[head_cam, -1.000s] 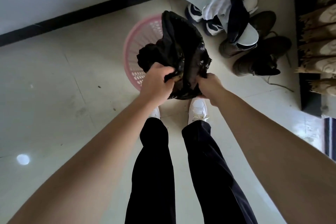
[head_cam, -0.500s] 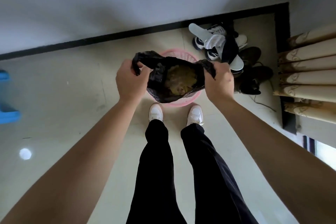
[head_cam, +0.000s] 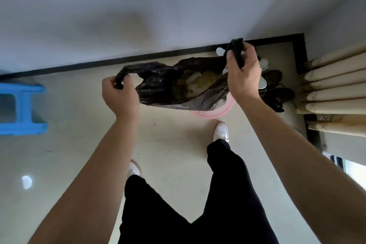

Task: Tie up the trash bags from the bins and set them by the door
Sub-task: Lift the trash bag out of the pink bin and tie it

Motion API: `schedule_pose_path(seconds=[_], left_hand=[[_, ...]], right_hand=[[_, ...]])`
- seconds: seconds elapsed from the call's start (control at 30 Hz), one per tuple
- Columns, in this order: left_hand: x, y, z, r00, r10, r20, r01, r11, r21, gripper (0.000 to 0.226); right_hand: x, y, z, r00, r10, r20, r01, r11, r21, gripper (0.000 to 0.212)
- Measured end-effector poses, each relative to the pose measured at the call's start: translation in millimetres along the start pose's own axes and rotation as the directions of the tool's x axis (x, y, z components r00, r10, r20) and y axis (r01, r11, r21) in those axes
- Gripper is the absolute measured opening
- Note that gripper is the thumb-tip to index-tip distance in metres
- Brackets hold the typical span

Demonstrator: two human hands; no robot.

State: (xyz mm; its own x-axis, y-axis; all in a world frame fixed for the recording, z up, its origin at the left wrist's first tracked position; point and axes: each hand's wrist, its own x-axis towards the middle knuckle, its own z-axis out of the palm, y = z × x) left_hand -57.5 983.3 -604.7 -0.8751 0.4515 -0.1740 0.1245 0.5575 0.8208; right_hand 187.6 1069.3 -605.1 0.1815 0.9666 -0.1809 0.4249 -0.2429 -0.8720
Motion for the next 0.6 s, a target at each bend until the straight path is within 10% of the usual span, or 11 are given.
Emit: schedule_pose_path(seconds=[0.23, 0.43, 0.6], left_hand=[[55.7, -37.6, -89.9, 0.998, -0.038, 0.046, 0.040, 0.998, -0.051, 0.029], [105.6, -88.2, -168.4, 0.924, 0.156, 0.349, -0.179, 0.983, 0.034, 0.017], [127.8, -118.0, -172.7, 0.899, 0.074, 0.431, -0.080, 0.997, -0.005, 0.010]], right_hand=[[-67.8, -29.1, 51.5, 0.996, 0.051, -0.071, -0.053, 0.998, -0.035, 0.023], [-128.4, -51.4, 115.4, 0.985, 0.161, 0.060, -0.134, 0.941, -0.310, 0.028], [-150.6, -35.0, 160.5, 0.957, 0.186, 0.221, -0.099, 0.929, -0.356, 0.026]])
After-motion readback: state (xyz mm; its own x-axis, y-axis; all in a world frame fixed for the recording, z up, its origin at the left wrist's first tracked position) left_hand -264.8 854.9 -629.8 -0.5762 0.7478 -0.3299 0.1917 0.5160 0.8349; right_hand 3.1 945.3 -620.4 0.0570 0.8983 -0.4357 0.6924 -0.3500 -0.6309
